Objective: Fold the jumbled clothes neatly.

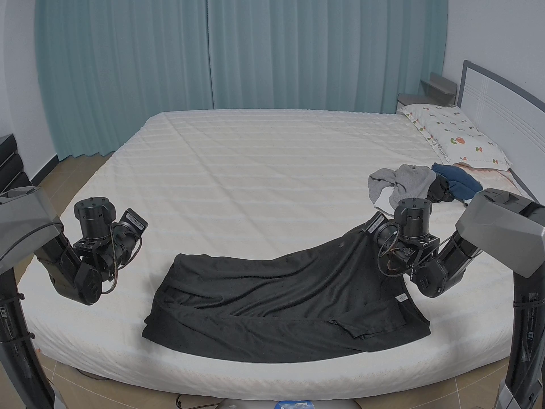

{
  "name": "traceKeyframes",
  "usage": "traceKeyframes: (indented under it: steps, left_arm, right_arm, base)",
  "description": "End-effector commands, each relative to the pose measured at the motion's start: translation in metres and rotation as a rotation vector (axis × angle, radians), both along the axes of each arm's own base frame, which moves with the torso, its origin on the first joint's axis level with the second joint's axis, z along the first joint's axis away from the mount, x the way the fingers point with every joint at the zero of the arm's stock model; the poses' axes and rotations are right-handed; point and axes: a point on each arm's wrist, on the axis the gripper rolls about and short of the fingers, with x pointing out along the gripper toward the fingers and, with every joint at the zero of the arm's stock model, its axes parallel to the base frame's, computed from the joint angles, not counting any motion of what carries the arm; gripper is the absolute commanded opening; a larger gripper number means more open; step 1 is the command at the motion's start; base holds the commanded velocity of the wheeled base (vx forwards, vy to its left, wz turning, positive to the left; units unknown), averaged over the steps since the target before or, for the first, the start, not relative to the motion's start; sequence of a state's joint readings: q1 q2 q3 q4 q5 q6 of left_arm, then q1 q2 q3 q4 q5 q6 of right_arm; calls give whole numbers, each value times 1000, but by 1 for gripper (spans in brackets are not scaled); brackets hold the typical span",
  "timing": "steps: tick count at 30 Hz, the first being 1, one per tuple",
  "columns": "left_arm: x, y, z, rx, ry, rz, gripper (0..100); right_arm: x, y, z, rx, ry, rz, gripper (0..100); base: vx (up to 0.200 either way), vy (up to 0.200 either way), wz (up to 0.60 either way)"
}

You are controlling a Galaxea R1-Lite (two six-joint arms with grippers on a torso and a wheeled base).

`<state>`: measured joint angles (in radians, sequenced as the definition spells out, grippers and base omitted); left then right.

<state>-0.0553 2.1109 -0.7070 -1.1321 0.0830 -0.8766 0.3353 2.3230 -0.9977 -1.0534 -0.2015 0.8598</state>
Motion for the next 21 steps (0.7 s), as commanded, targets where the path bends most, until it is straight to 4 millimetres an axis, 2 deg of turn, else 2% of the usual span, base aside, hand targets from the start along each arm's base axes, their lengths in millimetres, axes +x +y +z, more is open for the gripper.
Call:
traceKeyframes:
  steps: [1,7,9,10,14,17,18,21]
  left_arm:
    - [0,0,-10,-9,39,-42,0]
    - [5,-4,-27,-29,86,-111,0]
    - [20,-8,-32,-31,115,-142,0]
    - [25,-8,-33,-31,137,-142,100]
    - [54,-9,-31,-47,199,-171,100]
    - [58,-11,-32,-61,208,-215,100]
    - [62,-13,-39,-71,228,-317,100]
    - [70,-13,-54,-38,240,-379,100]
  right_arm:
    - [-4,0,-16,-16,44,3,0]
    - [-7,1,-21,-18,61,11,0]
    - [-7,1,-21,-13,62,16,0]
    - [-7,1,-22,-14,64,17,0]
    - [-9,4,-27,-17,77,25,0]
    - [-10,5,-28,-18,81,28,0]
    - [-10,4,-29,-17,85,29,0]
    - [-12,3,-30,-16,94,29,0]
  base:
    - [0,0,0]
    - [0,0,0]
    - [0,0,0]
    - [0,0,0]
    - [0,0,0]
    - [0,0,0]
    - [0,0,0]
    - [0,0,0]
